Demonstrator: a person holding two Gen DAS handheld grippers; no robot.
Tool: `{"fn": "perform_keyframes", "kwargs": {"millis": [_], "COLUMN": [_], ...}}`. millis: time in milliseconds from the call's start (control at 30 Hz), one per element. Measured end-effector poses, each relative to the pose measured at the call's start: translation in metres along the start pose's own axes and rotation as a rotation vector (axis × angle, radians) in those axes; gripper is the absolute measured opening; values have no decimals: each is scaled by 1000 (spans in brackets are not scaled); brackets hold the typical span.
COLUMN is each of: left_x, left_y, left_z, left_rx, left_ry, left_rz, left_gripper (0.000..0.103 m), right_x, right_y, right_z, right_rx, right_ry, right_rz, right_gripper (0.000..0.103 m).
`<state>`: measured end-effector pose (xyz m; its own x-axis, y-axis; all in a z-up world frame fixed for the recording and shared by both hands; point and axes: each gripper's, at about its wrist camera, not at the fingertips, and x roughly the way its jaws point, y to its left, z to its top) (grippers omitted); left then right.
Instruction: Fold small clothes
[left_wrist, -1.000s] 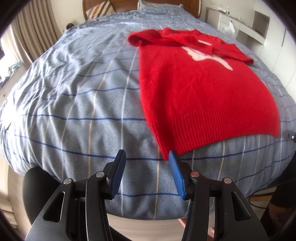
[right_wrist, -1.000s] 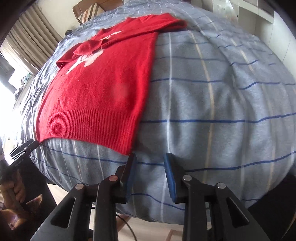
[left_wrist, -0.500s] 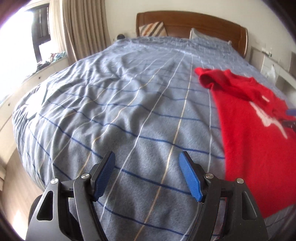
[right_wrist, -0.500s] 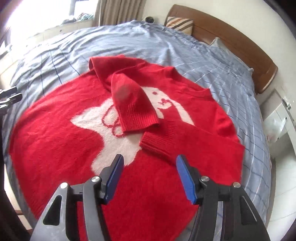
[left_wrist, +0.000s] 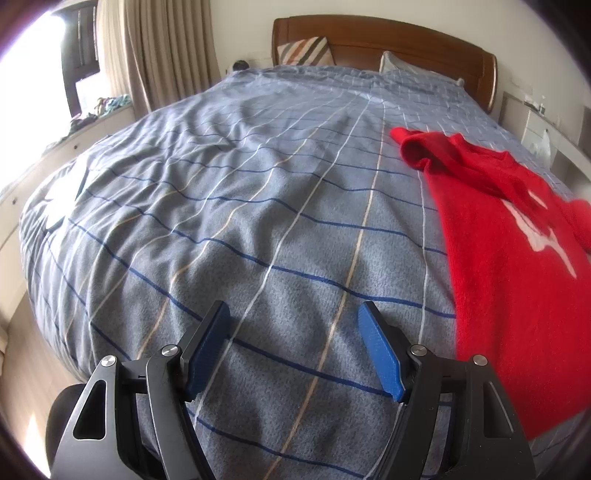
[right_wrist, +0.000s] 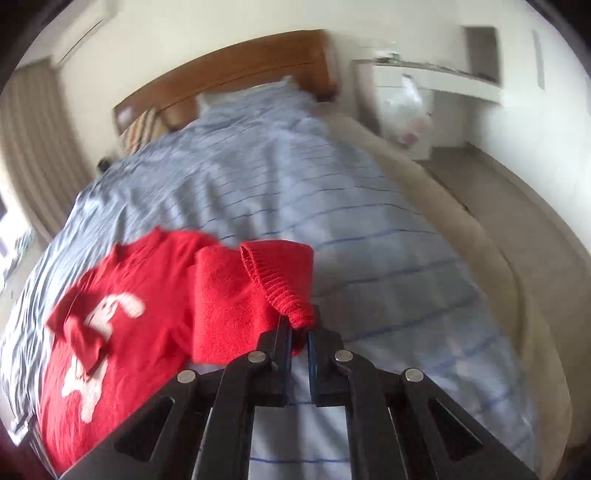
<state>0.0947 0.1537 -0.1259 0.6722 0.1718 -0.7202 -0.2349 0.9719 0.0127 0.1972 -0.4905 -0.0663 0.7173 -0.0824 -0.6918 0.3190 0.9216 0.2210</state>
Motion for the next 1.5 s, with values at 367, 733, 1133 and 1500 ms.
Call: {"fn": "perform_keyframes", "kwargs": {"millis": [367,733,1133,1500], "left_x": [1,0,-20,-2], "left_y": [-3,-4,-19,-173], "left_z": [-6,-9,10,98], "left_rx": [14,32,158,310], "left_ry": [4,-2,-6,201], "left_rz": [23,42,29,-498], "left_gripper": [75,78,81,73], "right_x": [5,3,-6,-83], "right_y": [-129,-153,-146,-60], "right_z": [-49,-53,-72,-124], "right_rx": [421,570,467,142], "right_ry": [45,34,42,-159], "right_rz": [161,123,-2,-51], "right_gripper": [20,4,33,61]}}
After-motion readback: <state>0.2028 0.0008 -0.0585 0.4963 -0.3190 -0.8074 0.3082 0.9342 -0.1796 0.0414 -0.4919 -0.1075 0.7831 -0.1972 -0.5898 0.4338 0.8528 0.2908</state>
